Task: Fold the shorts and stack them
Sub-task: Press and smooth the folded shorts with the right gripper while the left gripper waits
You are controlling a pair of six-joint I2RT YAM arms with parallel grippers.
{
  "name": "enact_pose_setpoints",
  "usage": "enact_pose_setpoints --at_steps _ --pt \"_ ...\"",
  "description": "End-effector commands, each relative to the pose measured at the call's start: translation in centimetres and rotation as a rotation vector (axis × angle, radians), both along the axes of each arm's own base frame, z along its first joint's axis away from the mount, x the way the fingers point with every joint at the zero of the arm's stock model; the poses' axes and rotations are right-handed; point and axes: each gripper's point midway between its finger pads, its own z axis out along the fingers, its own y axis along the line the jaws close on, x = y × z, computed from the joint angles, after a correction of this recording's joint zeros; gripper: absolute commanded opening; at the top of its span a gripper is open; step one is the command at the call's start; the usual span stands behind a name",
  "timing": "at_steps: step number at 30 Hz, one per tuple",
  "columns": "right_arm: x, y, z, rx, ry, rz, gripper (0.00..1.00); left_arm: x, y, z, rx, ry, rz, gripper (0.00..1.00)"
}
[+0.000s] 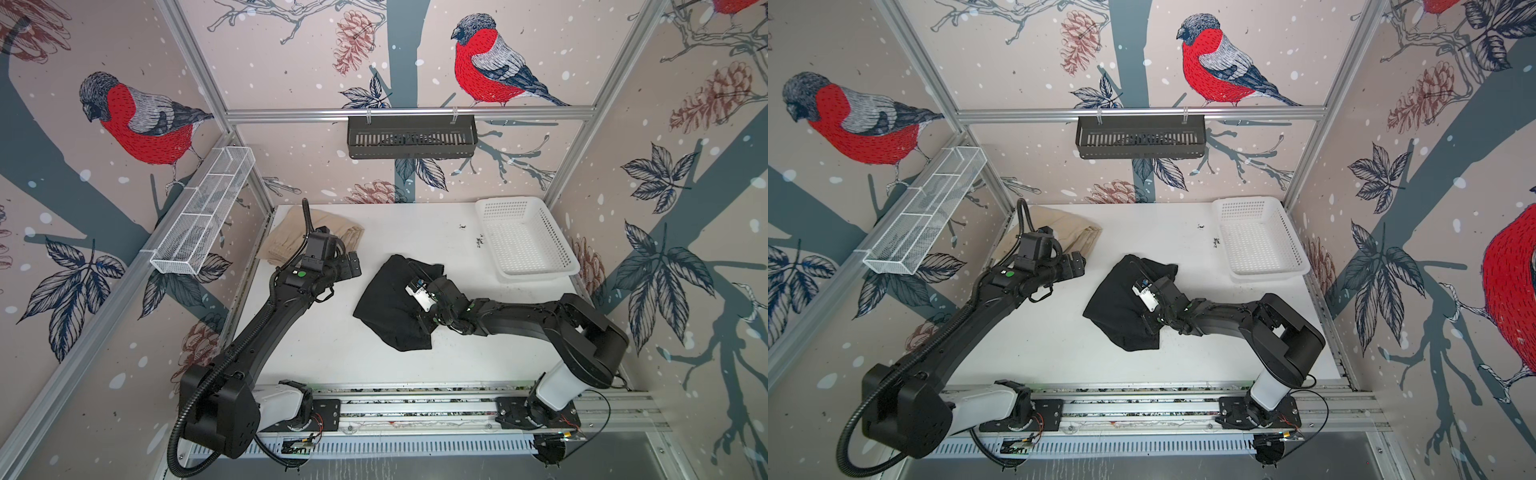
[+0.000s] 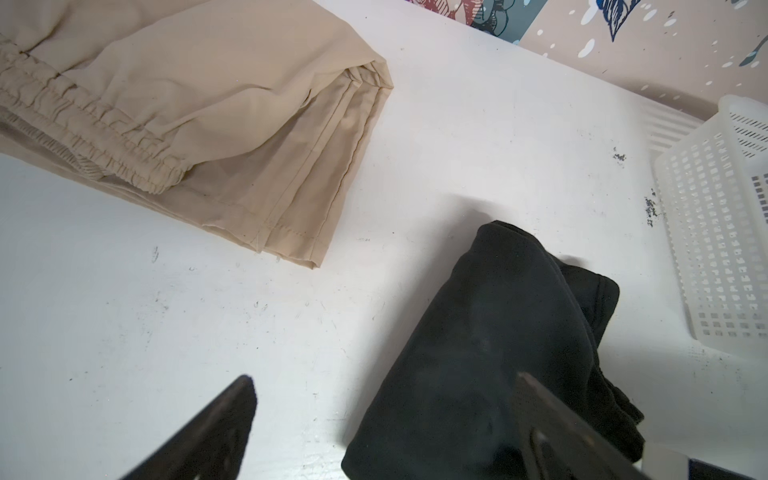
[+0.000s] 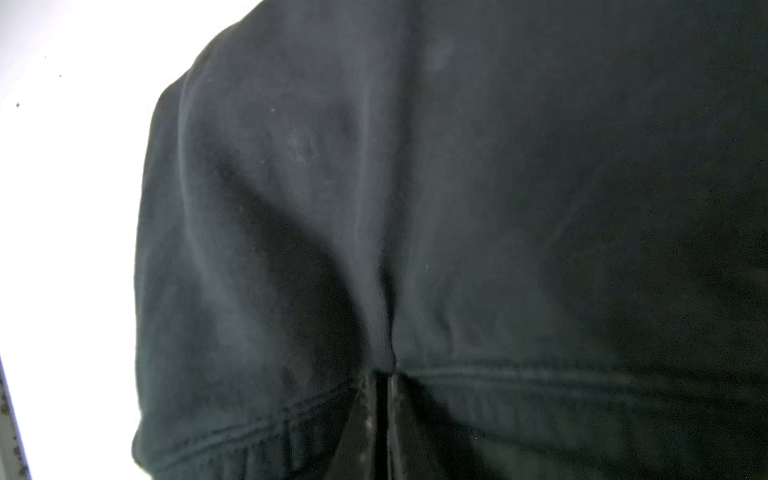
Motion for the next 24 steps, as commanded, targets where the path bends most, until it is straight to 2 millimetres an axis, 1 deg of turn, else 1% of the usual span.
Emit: enact_pose_setpoints --at_steps 1,2,3,6,9,11,13,14,16,17,18,21,23,24 --pt "-0.1 -2.1 0.9 -0.093 0.025 -0.052 0.12 0.4 -0.1 0.1 -0.008 -0.020 -0.010 0.96" --pt "0.5 -1.9 2.7 -0.084 -0.004 -0.058 0.14 0.4 0.0 0.2 -0.003 -0.021 -0.009 0.96" --pt "0.9 -1.6 4.4 -0.077 -0.030 -0.056 0.19 0.3 0.2 0.1 0.004 -0.019 -0.005 0.96" --pt "2.3 -1.1 8.5 -0.079 -0.097 -0.062 0.31 0.3 0.7 0.7 0.020 -0.035 0.002 0.96" --pt "3.3 0.1 10.8 -0.057 -0.125 -0.050 0.36 0.3 1.0 1.0 0.023 -0.043 0.003 0.96" --pt "3.1 1.6 11.3 -0.018 -0.129 -0.015 0.36 0.2 1.1 1.0 0.026 -0.041 0.005 0.96" --pt "2.4 3.0 10.5 -0.007 -0.120 0.032 0.30 0.1 1.3 0.9 0.028 -0.039 0.009 0.96" --pt "1.8 3.4 9.6 -0.017 -0.112 0.053 0.27 0.0 1.4 0.8 0.029 -0.035 0.009 0.96" --pt "0.8 3.4 7.5 -0.046 -0.081 0.078 0.20 0.0 1.6 0.7 0.032 -0.035 0.013 0.96" --pt "0.2 3.0 6.2 -0.058 -0.060 0.086 0.16 0.1 1.7 0.8 0.031 -0.038 0.018 0.96" --pt "-0.6 2.7 5.1 -0.059 -0.038 0.098 0.14 0.1 1.8 0.8 0.028 -0.039 0.020 0.96" --pt "-2.7 0.9 1.2 -0.083 0.010 0.107 0.13 0.5 1.9 0.7 0.019 -0.040 0.015 0.96" --pt "-3.4 -0.4 -1.1 -0.126 0.044 0.107 0.12 0.9 2.2 0.7 0.030 -0.039 0.023 0.97" --pt "-3.6 -0.8 -1.7 -0.148 0.058 0.108 0.11 1.2 2.5 0.4 0.038 -0.033 0.030 0.97"
